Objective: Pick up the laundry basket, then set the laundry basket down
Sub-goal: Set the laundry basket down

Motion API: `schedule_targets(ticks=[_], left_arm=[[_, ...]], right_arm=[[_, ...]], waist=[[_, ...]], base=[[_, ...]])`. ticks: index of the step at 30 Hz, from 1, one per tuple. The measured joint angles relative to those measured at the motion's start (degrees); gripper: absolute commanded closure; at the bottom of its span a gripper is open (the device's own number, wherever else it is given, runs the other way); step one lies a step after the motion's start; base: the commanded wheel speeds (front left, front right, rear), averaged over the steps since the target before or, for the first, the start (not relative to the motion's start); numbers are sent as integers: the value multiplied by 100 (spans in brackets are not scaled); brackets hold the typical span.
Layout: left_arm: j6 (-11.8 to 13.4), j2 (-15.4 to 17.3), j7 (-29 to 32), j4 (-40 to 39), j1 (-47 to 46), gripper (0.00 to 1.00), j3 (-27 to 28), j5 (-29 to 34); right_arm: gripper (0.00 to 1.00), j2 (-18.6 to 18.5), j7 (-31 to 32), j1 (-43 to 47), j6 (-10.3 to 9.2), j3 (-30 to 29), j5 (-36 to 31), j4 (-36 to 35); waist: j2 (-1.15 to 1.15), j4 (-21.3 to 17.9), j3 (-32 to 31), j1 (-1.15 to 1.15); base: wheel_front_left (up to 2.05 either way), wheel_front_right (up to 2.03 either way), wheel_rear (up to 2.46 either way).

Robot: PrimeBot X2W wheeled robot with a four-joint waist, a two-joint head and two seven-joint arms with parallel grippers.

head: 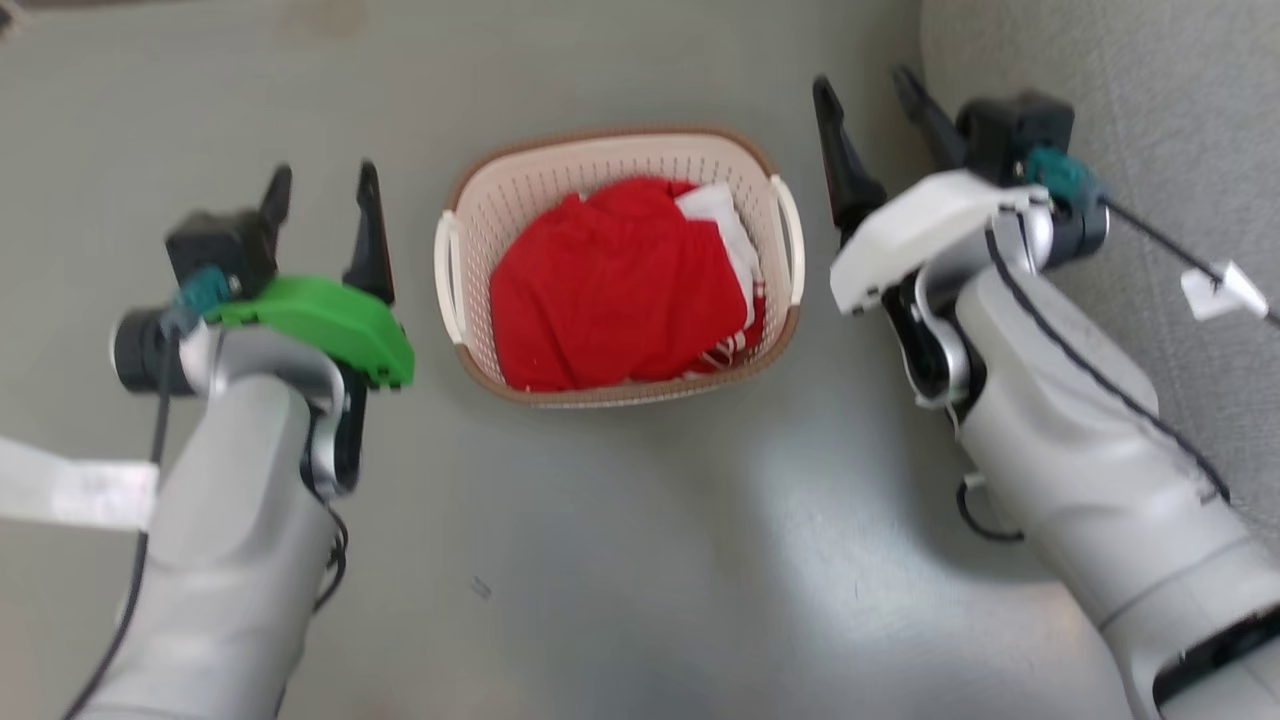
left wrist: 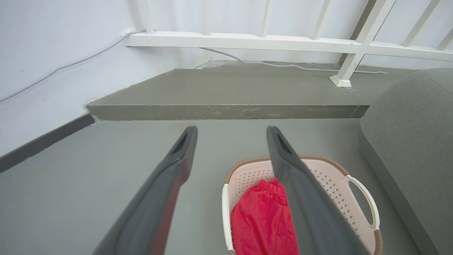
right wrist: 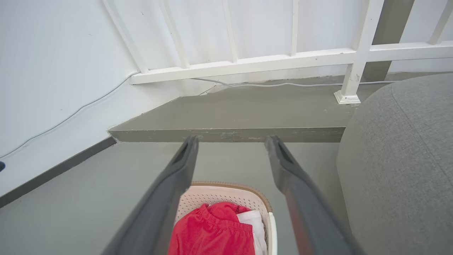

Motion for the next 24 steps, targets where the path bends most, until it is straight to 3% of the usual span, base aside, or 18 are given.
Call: schedule_targets(ticks=[24], left_arm=[[142, 27, 1, -1229, 2434, 0, 453, 597]], right_arm=[[0, 181, -7, 2735, -7, -1143, -1025, -1371]], waist=[[0, 37, -1772, 0]], base=[[0, 0, 0]])
